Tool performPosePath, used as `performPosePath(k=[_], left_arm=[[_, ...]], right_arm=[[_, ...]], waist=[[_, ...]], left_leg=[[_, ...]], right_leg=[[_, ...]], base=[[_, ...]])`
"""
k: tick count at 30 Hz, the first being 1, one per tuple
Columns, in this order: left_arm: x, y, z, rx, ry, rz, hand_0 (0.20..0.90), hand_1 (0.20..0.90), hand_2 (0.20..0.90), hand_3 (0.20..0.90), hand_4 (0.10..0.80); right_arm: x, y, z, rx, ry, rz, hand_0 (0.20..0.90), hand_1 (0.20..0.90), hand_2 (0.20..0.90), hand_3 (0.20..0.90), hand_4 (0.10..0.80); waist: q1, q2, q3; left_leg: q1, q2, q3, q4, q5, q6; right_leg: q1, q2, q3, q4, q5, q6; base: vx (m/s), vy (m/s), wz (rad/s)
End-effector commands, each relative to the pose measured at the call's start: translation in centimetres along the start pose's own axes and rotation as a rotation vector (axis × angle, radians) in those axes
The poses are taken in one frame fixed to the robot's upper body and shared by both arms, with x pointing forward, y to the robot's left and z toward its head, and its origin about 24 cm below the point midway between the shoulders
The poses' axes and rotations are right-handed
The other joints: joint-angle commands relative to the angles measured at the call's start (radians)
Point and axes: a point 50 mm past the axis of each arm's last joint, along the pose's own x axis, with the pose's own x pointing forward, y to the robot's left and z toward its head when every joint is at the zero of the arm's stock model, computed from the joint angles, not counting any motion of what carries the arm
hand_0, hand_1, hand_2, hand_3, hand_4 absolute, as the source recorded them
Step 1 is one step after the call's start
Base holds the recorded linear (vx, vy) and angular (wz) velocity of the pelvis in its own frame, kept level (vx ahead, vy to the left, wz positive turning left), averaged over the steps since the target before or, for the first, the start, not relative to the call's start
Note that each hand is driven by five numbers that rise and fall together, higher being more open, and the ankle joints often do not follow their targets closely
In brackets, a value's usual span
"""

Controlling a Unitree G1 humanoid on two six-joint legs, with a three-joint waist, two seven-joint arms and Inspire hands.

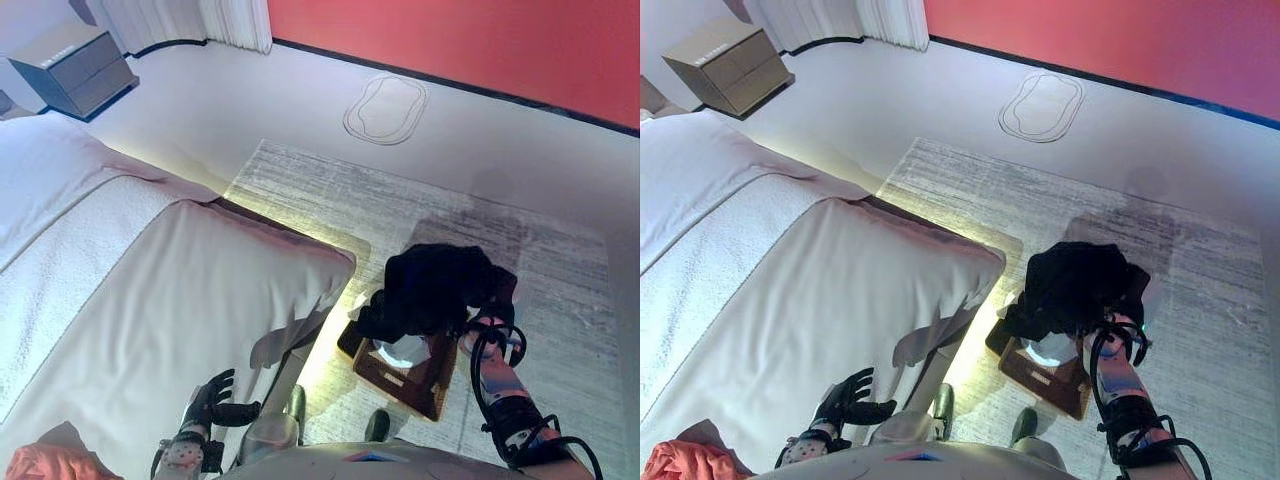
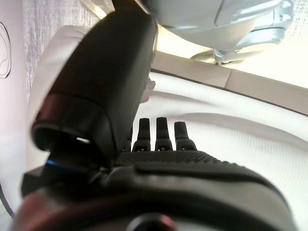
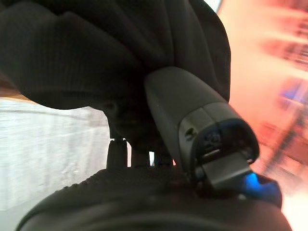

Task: Pick up the clothes from the bed and place them into the basket

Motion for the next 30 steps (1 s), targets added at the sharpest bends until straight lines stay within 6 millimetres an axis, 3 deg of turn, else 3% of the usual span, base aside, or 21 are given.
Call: performPosePath(k=[1, 5, 10, 11, 19, 30], left_arm=[[0.7, 0.4, 2.2, 0.085, -0.105, -0.025, 0.9, 0.9, 0.9, 0.9, 0.8], [0.8, -0.3, 2.6, 0.117, -0.12, -0.07, 0.9, 0.9, 0.9, 0.9, 0.8], [0.7, -0.7, 2.6, 0.134, -0.124, -0.096, 0.9, 0.9, 0.9, 0.9, 0.8], [0.8, -0.8, 2.6, 0.137, -0.124, -0.101, 0.9, 0.9, 0.9, 0.9, 0.8], [0.6, -0.8, 2.1, 0.14, -0.107, -0.117, 0.9, 0.9, 0.9, 0.9, 0.8], [0.6, -1.2, 2.2, 0.13, -0.114, -0.128, 0.9, 0.9, 0.9, 0.9, 0.8]], right_arm=[[1.3, -0.8, 2.7, 0.025, -0.129, -0.026, 0.3, 0.3, 0.3, 0.2, 0.1], [1.7, -0.9, 0.1, -0.034, -0.024, -0.04, 0.3, 0.3, 0.3, 0.2, 0.1], [2.3, -1.6, -1.2, -0.069, 0.057, -0.068, 0.305, 0.305, 0.305, 0.205, 0.105], [2.4, -1.8, -1.4, -0.078, 0.076, -0.073, 0.9, 0.9, 0.9, 0.9, 0.8], [3.1, -2.7, -1.3, -0.079, 0.096, -0.108, 0.9, 0.9, 0.9, 0.9, 0.8], [2.1, -2.4, -3.4, -0.098, 0.145, -0.056, 0.9, 0.9, 0.9, 0.9, 0.8]], waist=[[0.04, 0.009, -0.05], [0.059, 0.021, -0.049], [0.074, 0.034, -0.049], [0.076, 0.038, -0.049], [0.081, 0.055, -0.039], [0.067, 0.056, -0.044]], left_leg=[[-0.049, 0.035, -0.021, 0.009, -0.041, -0.039], [-0.044, 0.032, -0.041, 0.011, -0.039, -0.045], [-0.042, 0.027, -0.061, 0.011, -0.035, -0.053], [-0.043, 0.027, -0.064, 0.012, -0.034, -0.055], [-0.049, 0.014, -0.088, 0.012, -0.025, -0.06], [-0.039, 0.016, -0.083, 0.009, -0.027, -0.062]], right_leg=[[0.052, -0.063, -0.067, 0.068, -0.061, 0.071], [0.065, -0.061, -0.084, 0.065, -0.064, 0.064], [0.075, -0.06, -0.098, 0.061, -0.067, 0.057], [0.076, -0.061, -0.101, 0.061, -0.067, 0.057], [0.071, -0.062, -0.115, 0.068, -0.068, 0.05], [0.07, -0.059, -0.111, 0.072, -0.075, 0.045]], base=[[0.01, -0.022, 0.08], [0.02, -0.013, 0.12], [0.034, 0.002, 0.1], [0.01, 0.013, 0.1], [0.002, 0.006, 0.12], [0.001, 0.002, 0.02]])
